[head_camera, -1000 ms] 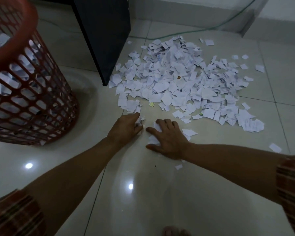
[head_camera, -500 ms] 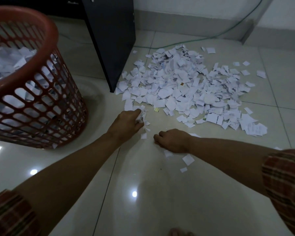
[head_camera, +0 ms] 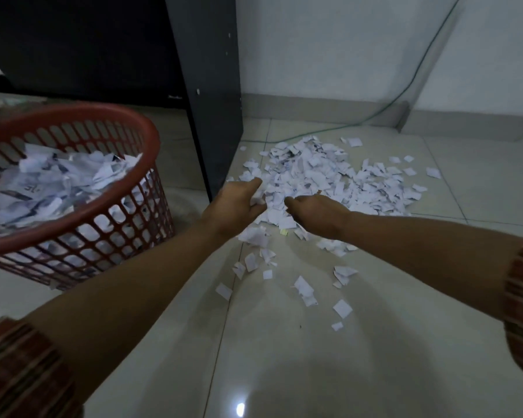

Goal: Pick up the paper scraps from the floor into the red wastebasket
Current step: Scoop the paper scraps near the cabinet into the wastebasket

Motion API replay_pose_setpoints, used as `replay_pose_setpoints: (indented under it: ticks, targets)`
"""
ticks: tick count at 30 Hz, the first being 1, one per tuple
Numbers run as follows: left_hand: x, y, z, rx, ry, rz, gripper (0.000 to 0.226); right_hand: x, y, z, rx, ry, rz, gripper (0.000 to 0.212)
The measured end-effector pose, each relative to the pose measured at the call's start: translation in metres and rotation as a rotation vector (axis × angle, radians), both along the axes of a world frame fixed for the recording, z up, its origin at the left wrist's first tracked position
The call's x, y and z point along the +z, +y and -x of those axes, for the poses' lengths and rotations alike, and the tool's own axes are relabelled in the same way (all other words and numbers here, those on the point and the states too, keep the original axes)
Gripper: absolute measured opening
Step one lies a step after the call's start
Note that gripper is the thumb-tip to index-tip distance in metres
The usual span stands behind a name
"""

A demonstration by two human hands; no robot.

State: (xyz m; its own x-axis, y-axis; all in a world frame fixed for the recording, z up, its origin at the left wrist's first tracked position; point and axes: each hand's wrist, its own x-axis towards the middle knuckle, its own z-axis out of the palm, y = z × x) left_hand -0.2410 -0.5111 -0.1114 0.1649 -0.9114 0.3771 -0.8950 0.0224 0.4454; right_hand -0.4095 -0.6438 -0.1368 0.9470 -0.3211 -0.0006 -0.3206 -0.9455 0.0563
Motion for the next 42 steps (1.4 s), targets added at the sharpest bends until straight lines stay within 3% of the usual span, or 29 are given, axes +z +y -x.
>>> replay_pose_setpoints:
  ticks: [4, 9, 15, 18, 21, 29, 34, 37, 40, 42]
  targets:
    - [0.049, -0.006, -0.021, -0.006, -0.058, 0.057, 0.019, 0.034, 0.010, -0.024, -0.033, -0.102, -0.004, 0.014]
    - [0.108, 0.007, -0.053, -0.041, -0.162, 0.068, 0.016, 0.081, 0.032, -0.066, -0.032, -0.298, 0.008, 0.022]
    - [0.161, 0.057, -0.106, -0.039, -0.369, -0.117, 0.017, 0.130, 0.055, -0.143, 0.024, -0.566, -0.053, 0.026]
    - [0.175, 0.082, -0.143, 0.058, -0.477, -0.254, 0.022, 0.146, 0.071, -0.182, 0.035, -0.639, -0.062, 0.024]
    - [0.176, 0.110, -0.181, 0.219, -0.451, -0.348, 0.029, 0.159, 0.097, -0.220, 0.055, -0.666, -0.142, 0.019]
    - [0.159, 0.152, -0.241, 0.463, -0.311, -0.723, 0.064, 0.157, 0.145, -0.281, 0.046, -0.524, -0.476, 0.020]
    - [0.166, 0.149, -0.248, 0.519, -0.192, -0.817, 0.090, 0.149, 0.155, -0.292, 0.057, -0.266, -0.656, 0.038]
    - [0.166, 0.142, -0.250, 0.501, -0.197, -0.820, 0.101, 0.149, 0.155, -0.294, 0.041, -0.214, -0.767, 0.047]
    - [0.163, 0.134, -0.246, 0.503, -0.195, -0.810, 0.103, 0.151, 0.147, -0.291, 0.065, -0.265, -0.633, 0.020]
    - [0.160, 0.130, -0.238, 0.523, -0.262, -0.822, 0.106, 0.150, 0.141, -0.287, 0.066, -0.328, -0.500, 0.023]
